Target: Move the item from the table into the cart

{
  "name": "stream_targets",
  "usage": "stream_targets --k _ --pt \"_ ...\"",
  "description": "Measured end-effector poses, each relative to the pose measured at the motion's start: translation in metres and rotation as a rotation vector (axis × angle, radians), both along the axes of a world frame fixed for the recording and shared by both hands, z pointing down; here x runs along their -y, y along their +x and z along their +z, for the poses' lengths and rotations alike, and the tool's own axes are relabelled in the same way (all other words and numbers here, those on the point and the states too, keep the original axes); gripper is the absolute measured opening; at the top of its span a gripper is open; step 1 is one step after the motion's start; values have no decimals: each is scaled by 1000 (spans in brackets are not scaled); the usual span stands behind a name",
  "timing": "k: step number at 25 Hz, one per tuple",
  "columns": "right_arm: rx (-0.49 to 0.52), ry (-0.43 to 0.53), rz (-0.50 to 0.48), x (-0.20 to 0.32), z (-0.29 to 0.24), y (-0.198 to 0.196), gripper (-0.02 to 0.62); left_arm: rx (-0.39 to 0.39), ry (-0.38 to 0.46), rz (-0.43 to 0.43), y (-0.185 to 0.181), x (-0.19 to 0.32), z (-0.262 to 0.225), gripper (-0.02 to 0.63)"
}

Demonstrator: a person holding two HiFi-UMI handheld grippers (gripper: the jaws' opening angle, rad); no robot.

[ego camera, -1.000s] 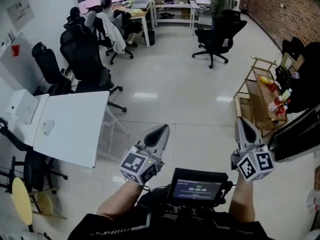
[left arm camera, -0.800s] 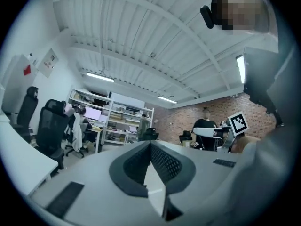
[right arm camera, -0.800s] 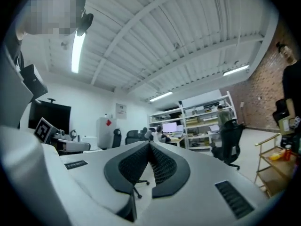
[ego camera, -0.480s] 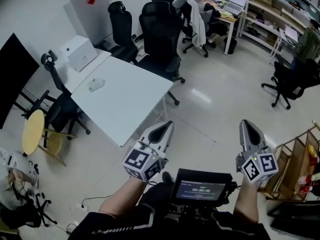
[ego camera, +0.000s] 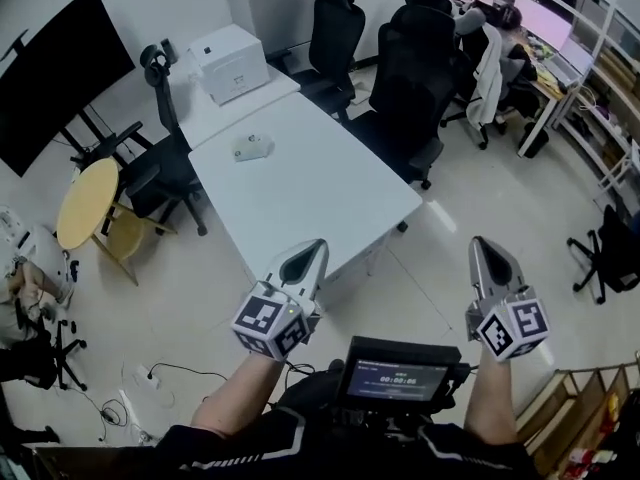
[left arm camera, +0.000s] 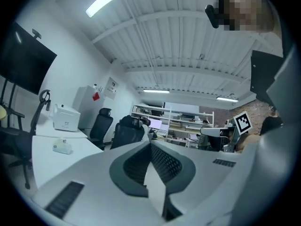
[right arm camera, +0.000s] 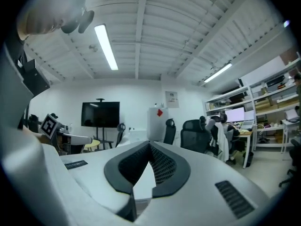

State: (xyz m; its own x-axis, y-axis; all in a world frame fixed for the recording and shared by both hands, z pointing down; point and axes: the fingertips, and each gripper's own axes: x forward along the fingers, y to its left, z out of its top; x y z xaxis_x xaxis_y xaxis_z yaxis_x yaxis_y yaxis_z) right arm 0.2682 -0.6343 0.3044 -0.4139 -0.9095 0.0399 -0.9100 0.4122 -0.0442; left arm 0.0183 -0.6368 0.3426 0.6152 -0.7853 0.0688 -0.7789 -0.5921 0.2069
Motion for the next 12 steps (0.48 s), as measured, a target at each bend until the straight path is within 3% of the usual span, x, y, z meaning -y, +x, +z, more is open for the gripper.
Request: stream_targets --k 8,12 --pt "-3 -27 -283 197 19 -80 5 16 -27 -228 -53 151 7 0" --pt "-7 -31 -435 280 9 -146 5 57 -13 -337 -105 211 -9 0"
